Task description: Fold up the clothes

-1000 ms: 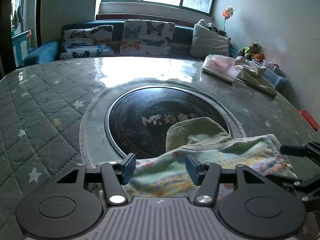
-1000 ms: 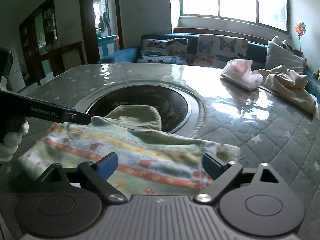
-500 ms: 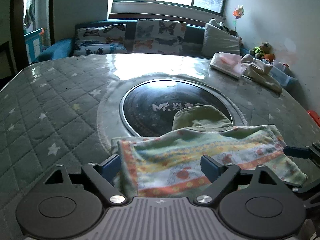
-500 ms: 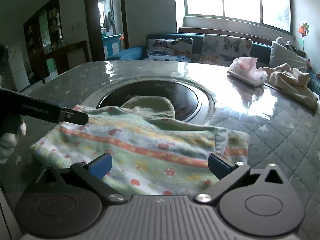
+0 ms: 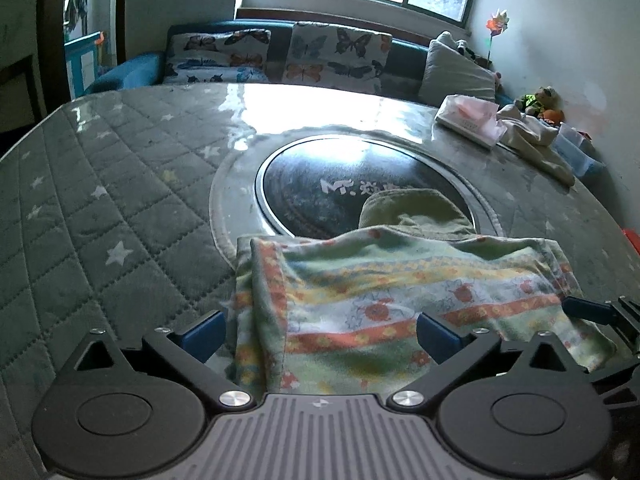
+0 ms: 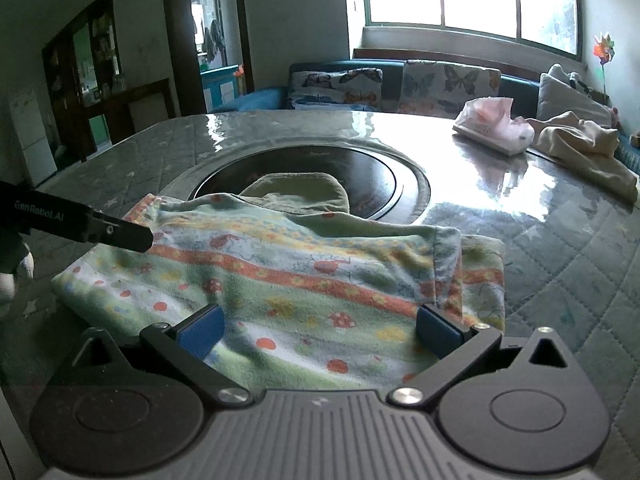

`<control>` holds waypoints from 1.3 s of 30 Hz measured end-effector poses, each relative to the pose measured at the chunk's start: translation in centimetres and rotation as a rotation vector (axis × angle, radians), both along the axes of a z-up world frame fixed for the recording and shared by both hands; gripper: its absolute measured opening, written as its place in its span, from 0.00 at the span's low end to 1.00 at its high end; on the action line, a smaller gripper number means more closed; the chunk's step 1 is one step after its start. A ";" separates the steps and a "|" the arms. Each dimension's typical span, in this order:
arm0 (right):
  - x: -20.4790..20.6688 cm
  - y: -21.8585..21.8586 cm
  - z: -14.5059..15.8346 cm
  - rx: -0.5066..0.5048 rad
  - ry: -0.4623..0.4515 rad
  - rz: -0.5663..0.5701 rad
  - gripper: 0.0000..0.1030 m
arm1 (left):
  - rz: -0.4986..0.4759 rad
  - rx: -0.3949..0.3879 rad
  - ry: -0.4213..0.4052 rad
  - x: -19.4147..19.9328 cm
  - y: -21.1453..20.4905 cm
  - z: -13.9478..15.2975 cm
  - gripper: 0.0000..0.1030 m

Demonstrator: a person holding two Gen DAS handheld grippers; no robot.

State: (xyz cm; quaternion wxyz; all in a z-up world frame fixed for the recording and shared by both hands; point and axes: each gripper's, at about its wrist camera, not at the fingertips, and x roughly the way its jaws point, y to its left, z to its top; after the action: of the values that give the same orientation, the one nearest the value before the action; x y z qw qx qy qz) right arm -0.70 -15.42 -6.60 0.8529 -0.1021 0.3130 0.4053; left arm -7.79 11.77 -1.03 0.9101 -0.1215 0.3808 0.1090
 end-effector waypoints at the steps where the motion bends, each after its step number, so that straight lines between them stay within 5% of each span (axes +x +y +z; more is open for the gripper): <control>1: -0.1 0.0 -0.1 0.004 -0.002 -0.001 1.00 | 0.002 -0.006 0.007 0.0 0.1 -0.2 1.00; 39: -1.5 0.5 1.8 0.019 -0.040 0.054 1.00 | 0.036 -0.006 0.074 -1.2 0.1 -0.6 1.00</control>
State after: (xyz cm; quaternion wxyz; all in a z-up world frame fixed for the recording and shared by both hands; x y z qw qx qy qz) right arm -2.19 -14.91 -4.81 0.8486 -0.1103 0.2890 0.4291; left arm -8.99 11.90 -1.59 0.8929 -0.1272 0.4123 0.1287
